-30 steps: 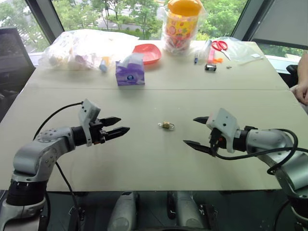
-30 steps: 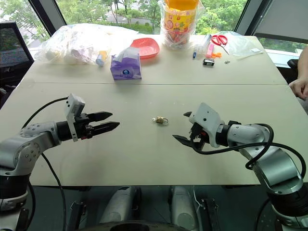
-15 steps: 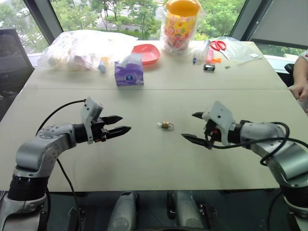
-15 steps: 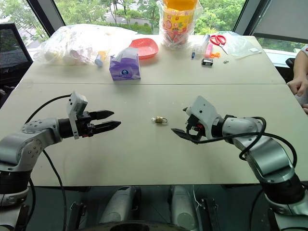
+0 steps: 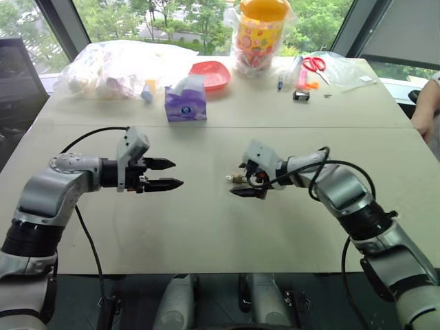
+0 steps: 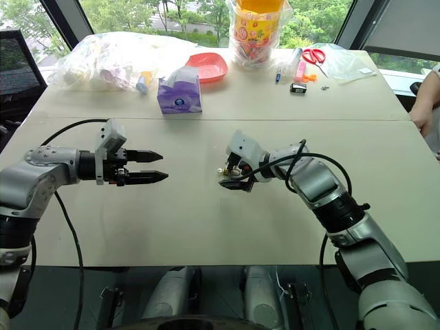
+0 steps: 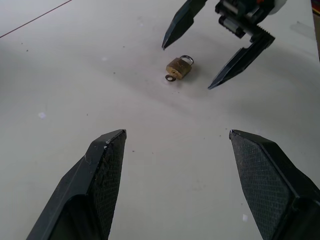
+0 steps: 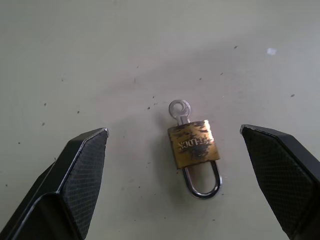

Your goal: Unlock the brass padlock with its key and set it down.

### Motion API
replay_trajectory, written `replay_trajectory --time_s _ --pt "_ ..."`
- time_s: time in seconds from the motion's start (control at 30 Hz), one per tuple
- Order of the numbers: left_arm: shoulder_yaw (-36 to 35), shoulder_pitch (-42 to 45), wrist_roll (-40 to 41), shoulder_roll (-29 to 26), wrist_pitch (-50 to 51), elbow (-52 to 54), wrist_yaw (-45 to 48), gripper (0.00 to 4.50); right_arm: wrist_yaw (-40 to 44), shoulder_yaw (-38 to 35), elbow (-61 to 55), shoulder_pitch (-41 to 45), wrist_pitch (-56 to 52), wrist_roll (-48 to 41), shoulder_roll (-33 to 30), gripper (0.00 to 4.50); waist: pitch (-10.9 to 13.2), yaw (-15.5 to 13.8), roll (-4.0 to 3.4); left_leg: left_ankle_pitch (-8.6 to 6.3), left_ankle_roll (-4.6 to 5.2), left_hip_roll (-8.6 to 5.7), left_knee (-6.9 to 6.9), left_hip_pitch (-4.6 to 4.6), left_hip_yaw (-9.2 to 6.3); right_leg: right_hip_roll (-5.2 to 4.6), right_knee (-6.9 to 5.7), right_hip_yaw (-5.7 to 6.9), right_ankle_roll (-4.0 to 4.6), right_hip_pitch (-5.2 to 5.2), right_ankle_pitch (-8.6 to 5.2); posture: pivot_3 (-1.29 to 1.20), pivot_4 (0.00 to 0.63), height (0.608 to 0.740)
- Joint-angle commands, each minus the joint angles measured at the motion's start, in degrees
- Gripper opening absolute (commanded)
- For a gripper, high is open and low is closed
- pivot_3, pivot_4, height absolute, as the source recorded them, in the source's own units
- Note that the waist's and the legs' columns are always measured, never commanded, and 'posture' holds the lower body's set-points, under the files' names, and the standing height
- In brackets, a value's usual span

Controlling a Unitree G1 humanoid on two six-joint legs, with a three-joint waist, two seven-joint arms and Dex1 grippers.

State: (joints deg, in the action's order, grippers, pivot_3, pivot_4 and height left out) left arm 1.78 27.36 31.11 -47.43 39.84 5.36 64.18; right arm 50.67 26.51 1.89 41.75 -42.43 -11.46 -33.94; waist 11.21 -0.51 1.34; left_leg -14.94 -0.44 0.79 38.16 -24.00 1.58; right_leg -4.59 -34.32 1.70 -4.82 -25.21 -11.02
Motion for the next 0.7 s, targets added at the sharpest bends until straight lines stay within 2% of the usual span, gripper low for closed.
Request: replay_trajectory --time_s 0.03,0.13,0.23,0.43,0.5,0.57,0.7 --pt "-2.35 -2.02 1.47 0.45 0.88 4.53 -1.72 3.41 1.47 -0.27 2.63 2.48 3.3 2.31 1.15 4.44 0.0 0.15 0.0 0.0 0.0 0.0 0.0 0.0 0.0 0.0 -0.01 0.0 -0.07 0.0 0.04 0.0 0.15 0.74" --pt "-3.13 -3.74 1.68 0.91 1.34 5.84 -3.08 3.41 2.1 -0.15 4.51 2.63 3.89 3.76 2.06 4.44 0.0 0.31 0.0 0.0 0.0 0.03 0.0 0.02 -0.01 0.03 -0.04 0.01 -0.07 -0.02 0.04 0.0 0.15 0.74" --pt "-3.3 -4.47 1.83 1.18 1.44 6.54 -3.97 3.46 2.91 0.03 5.25 2.24 4.01 4.69 2.47 3.7 0.0 0.38 0.0 0.0 0.0 0.03 0.0 0.08 -0.01 0.05 -0.14 0.0 -0.09 -0.02 0.05 0.0 0.15 0.74" --pt "-2.78 -3.72 1.75 1.64 1.11 5.53 -4.41 3.46 3.11 -0.34 4.99 1.53 4.93 6.14 3.39 0.74 -0.01 0.44 0.01 0.02 -0.02 0.03 0.04 0.17 -0.01 0.04 -0.24 0.0 -0.07 0.02 0.04 0.0 0.15 0.74" --pt "-2.32 -2.58 1.86 2.7 0.81 3.76 -4.27 3.46 1.99 -1.2 4.31 1.29 7.79 7.14 3.73 0.69 -0.01 0.52 0.0 0.02 -0.02 0.03 0.04 0.23 0.0 0.04 -0.25 -0.01 -0.06 0.07 0.04 0.0 0.15 0.74" --pt "-2.06 -0.79 2.04 4.4 0.5 1.19 -4.02 3.46 -0.16 -2.09 2.6 0.68 17.05 9.73 3.15 0.69 -0.01 0.42 0.01 0.02 -0.03 0.03 0.04 0.25 0.0 0.04 -0.28 0.0 -0.06 0.08 0.04 0.0 0.15 0.74" --pt "-4.92 5.1 7.74 9.66 4.23 -5.38 -3.19 3.46 -2.78 -5.9 -3.57 -0.16 24.22 10.18 3.27 0.69 -0.01 0.29 0.01 0.04 -0.05 0.0 0.08 0.24 0.0 0.04 -0.36 -0.02 -0.12 0.05 0.06 0.0 0.15 0.74"
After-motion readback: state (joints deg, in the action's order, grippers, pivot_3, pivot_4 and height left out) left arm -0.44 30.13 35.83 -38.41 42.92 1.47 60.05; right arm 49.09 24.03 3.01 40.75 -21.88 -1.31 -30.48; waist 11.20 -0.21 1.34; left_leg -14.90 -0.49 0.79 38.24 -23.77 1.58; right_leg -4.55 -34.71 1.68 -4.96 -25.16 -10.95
